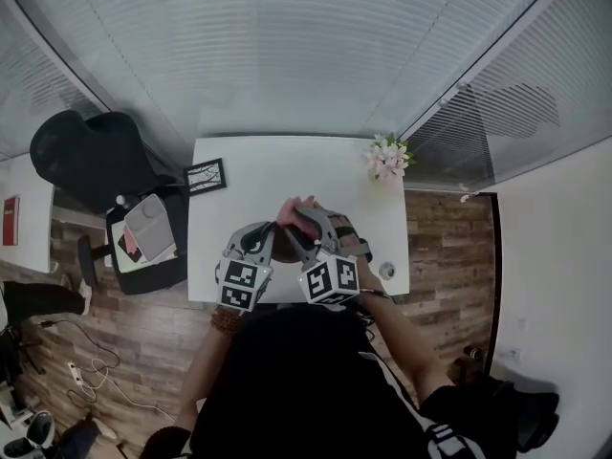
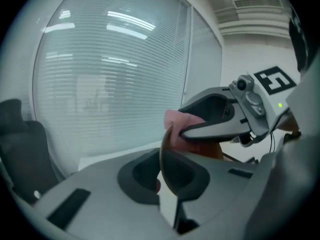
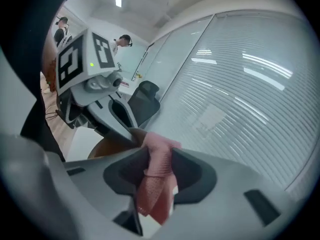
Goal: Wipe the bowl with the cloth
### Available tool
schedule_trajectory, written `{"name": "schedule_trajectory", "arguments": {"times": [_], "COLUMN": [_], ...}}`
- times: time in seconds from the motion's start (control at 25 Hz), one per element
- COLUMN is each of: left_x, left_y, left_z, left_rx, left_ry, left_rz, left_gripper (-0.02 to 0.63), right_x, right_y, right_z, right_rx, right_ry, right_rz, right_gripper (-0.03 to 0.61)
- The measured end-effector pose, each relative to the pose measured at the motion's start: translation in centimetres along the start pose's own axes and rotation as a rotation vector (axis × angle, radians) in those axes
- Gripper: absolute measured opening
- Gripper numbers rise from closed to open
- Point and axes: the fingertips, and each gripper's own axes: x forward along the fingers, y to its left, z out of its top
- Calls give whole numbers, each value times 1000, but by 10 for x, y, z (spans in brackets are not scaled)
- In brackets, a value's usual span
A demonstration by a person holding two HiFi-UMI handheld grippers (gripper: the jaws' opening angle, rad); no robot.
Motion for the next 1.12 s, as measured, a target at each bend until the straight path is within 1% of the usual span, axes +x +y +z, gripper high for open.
{"name": "schedule_trajectory", "arguments": {"times": [0.16,0.24,0.28,0.36,0.4,0.44,0.52,0.56,0.6,0.64,0.68,0.72,0.88,1.0,1.04,1.12], "left_x": [-9,-13,-13,-8,-5,-2,4,7,9,10,8,6,-5,-15,-18,-24], "left_y": [-1,-1,-1,-3,-3,-4,-3,-2,0,3,6,9,15,21,24,27], "left_z": [15,17,14,2,-5,-10,-18,-19,-18,-16,-11,-5,20,37,42,46], "left_rx": [191,259,272,275,291,328,429,468,487,481,449,398,184,-25,-75,-138], "left_ry": [-59,-70,-58,15,64,110,195,228,249,253,235,201,36,-96,-132,-187], "left_rz": [76,96,90,49,32,28,54,74,92,105,111,112,123,129,134,142], "left_gripper": [15,15,15,17,26,31,46,49,49,46,32,15,15,35,35,32], "right_x": [4,5,6,10,13,16,21,23,25,26,27,27,22,13,9,3], "right_y": [1,4,7,15,19,22,25,25,24,24,22,19,-1,-18,-23,-29], "right_z": [2,1,-1,-7,-11,-13,-12,-11,-10,-10,-10,-8,0,4,5,2], "right_rx": [3,-1,-3,-28,-60,-105,-223,-278,-313,-324,-309,-273,-77,109,184,352], "right_ry": [20,29,39,80,102,120,148,159,167,172,170,158,71,5,-17,-46], "right_rz": [8,34,55,95,104,103,86,77,70,66,60,50,-27,-86,-101,-94], "right_gripper": [67,47,40,34,34,34,34,34,32,34,37,41,37,34,34,34]}}
